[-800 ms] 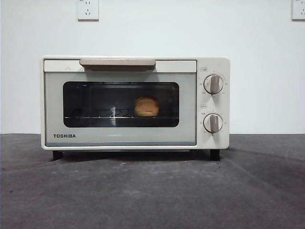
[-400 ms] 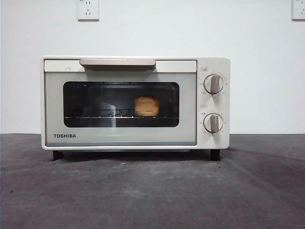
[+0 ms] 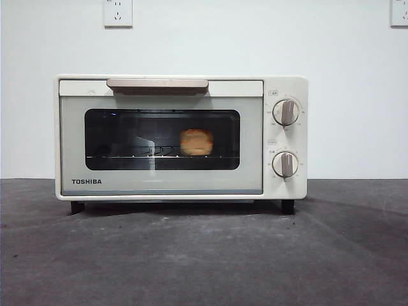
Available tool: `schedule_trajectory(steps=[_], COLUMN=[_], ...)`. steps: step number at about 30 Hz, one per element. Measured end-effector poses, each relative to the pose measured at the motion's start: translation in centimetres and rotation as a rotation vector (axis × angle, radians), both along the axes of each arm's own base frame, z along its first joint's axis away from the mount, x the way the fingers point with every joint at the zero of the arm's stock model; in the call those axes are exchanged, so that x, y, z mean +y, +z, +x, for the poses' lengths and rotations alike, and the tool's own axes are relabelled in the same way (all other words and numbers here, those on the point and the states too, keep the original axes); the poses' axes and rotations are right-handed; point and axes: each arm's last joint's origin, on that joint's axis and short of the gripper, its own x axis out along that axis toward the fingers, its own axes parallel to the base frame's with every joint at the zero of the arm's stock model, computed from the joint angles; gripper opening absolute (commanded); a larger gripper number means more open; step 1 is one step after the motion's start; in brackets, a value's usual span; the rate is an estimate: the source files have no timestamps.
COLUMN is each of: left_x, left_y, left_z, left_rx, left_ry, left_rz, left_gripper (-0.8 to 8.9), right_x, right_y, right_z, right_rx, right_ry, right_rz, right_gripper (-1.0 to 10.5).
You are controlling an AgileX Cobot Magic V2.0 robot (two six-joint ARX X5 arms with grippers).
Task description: The left arm flap open the oven, the right arm pick bread and place it into oven, the left arm flap close the oven
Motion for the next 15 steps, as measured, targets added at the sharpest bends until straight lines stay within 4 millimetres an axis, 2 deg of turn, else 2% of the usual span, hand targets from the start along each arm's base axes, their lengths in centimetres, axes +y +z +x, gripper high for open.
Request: schedule_trajectory(steps=[8, 15], left_x=[0.0, 0.0], left_y=[0.0, 0.0], left_z=[0.0, 0.0], left_rx=[0.000, 0.000], left_ry=[0.000, 0.000], left_rz=[0.000, 0.000], left_gripper=[0.20, 0.20], right_x=[-0.3, -3.5], right_y=[0.1, 1.2], right_z=[0.2, 0.6], right_rx=[-0.016, -0.123], right_ry=[-0.023, -0.154], right_rz=[-0.008, 0.057], right_gripper=[0.1, 0.1])
